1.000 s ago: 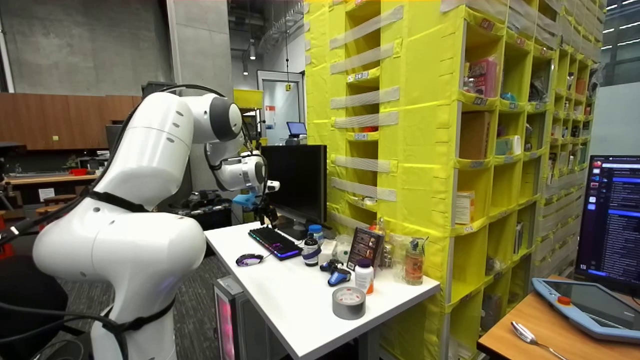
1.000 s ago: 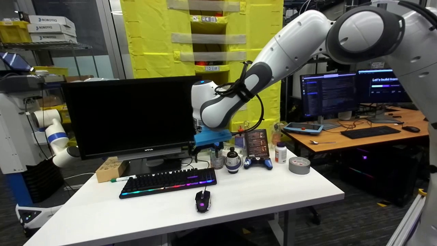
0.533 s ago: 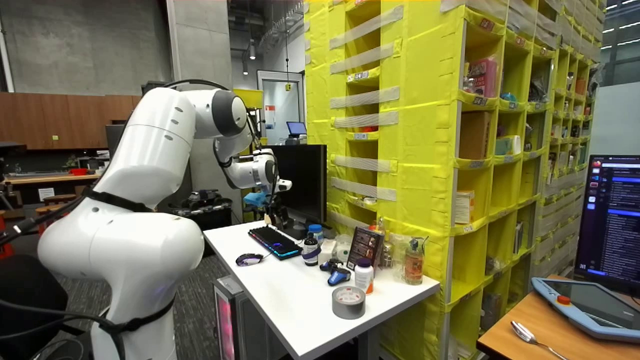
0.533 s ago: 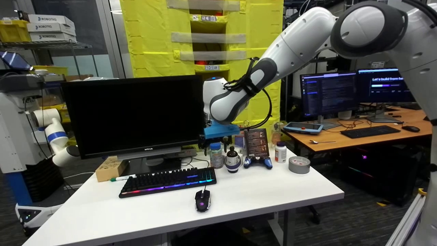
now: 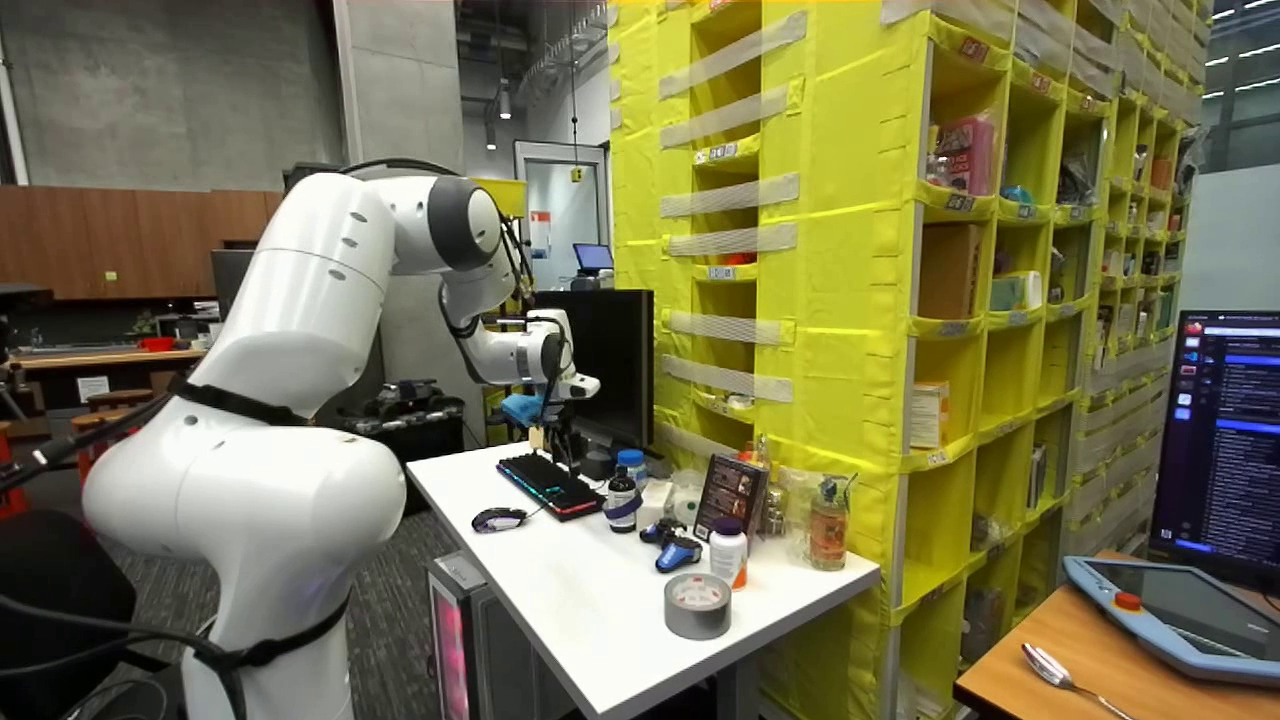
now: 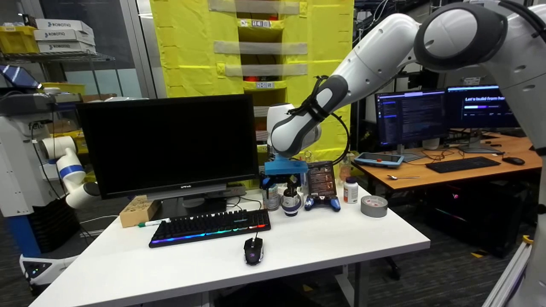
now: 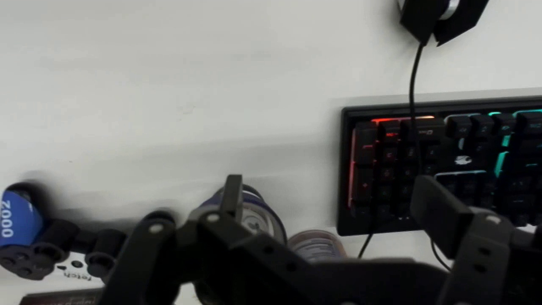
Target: Move the mouse to the left then put the container in the masking tape.
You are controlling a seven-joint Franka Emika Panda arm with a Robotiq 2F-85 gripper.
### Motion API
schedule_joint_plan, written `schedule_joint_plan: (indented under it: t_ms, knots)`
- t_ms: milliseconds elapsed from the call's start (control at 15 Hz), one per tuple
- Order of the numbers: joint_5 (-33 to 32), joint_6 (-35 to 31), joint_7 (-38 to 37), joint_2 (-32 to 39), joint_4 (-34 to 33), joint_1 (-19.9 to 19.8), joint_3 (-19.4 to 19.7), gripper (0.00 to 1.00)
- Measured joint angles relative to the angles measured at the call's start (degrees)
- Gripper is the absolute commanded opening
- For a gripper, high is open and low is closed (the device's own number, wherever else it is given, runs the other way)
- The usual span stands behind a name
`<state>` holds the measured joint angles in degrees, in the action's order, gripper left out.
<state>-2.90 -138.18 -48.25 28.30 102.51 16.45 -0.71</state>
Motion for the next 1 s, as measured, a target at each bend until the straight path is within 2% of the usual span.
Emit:
schedule_joint_plan:
  t_ms: [333,1000]
  knots:
    - [2.0,-3.4,-0.8,-2.0,6.8,-2.5,1.0,1.0]
    - [-0.5,-6.6,-8.0,-7.8,18.2,-2.5,3.9,1.0]
